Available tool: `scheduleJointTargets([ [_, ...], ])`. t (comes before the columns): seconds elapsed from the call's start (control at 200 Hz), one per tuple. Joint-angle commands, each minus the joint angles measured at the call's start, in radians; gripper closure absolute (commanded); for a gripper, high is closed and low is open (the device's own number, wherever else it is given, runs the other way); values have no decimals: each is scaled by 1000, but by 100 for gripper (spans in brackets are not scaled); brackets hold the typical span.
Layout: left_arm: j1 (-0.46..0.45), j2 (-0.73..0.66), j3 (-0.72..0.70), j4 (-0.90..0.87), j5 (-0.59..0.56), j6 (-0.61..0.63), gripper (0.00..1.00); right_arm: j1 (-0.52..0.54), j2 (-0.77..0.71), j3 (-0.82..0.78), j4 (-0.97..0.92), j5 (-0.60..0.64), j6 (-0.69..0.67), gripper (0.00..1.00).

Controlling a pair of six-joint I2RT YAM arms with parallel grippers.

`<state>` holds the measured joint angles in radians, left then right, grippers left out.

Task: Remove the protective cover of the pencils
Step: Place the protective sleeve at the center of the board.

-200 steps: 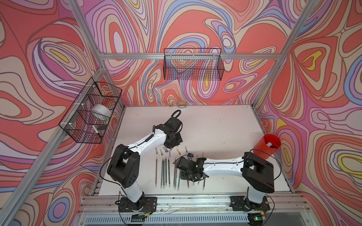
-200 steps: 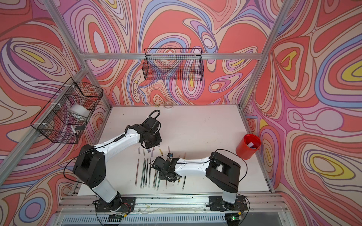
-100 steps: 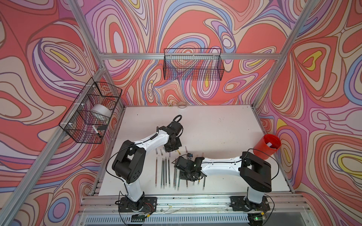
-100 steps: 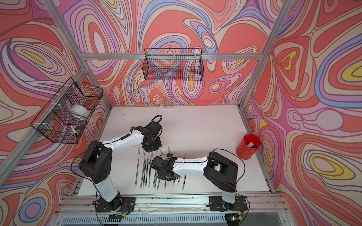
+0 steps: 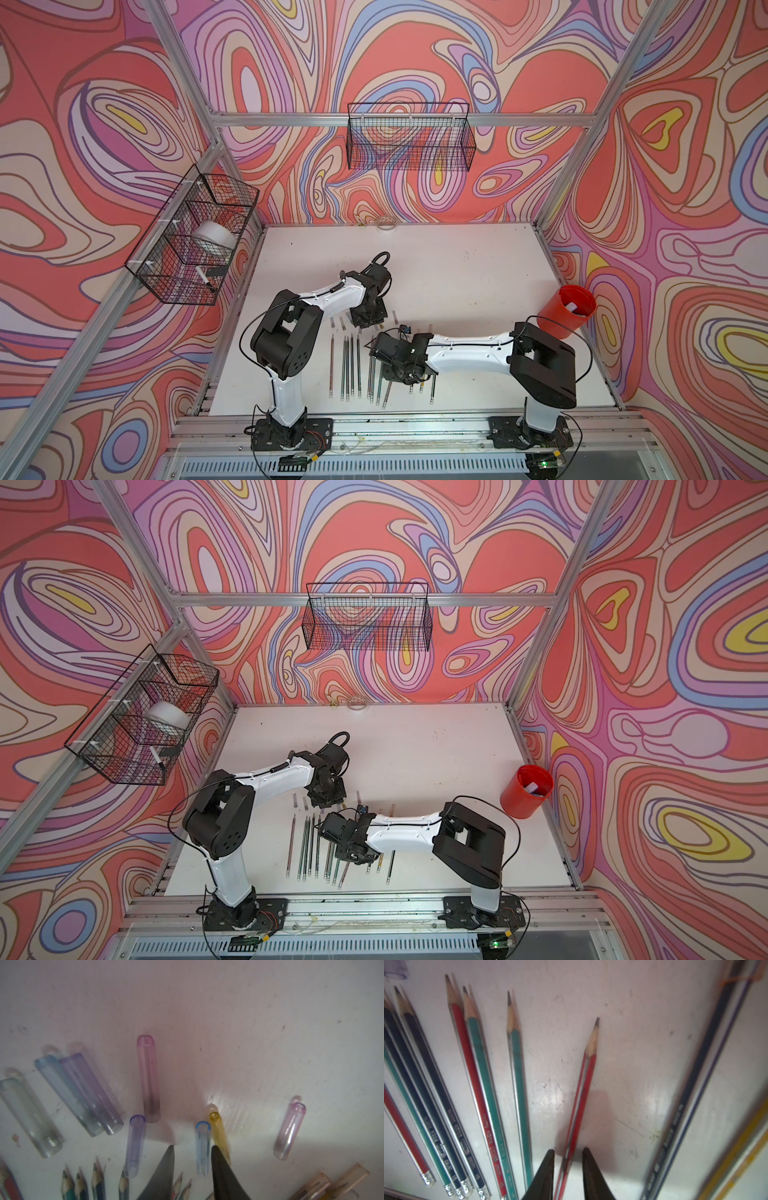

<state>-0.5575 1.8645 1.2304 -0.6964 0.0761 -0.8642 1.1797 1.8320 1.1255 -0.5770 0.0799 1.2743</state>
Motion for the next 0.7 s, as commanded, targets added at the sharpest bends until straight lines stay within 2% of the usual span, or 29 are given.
scheduleJointTargets([
  [0.0,-5,4,12,-9,-5,4,67,5,7,-10,-73,30,8,73],
  [0.255,-6,5,40,-25,-8,6,69,5,-18,26,-85,48,-18,76],
  [0.441,-6,-36,56,-45,-13,5,64,5,-85,86,-164,104,-37,75],
  [0.691,-7,-156,47,-67,-20,-7,58,5,-180,23,-223,173,31,73],
])
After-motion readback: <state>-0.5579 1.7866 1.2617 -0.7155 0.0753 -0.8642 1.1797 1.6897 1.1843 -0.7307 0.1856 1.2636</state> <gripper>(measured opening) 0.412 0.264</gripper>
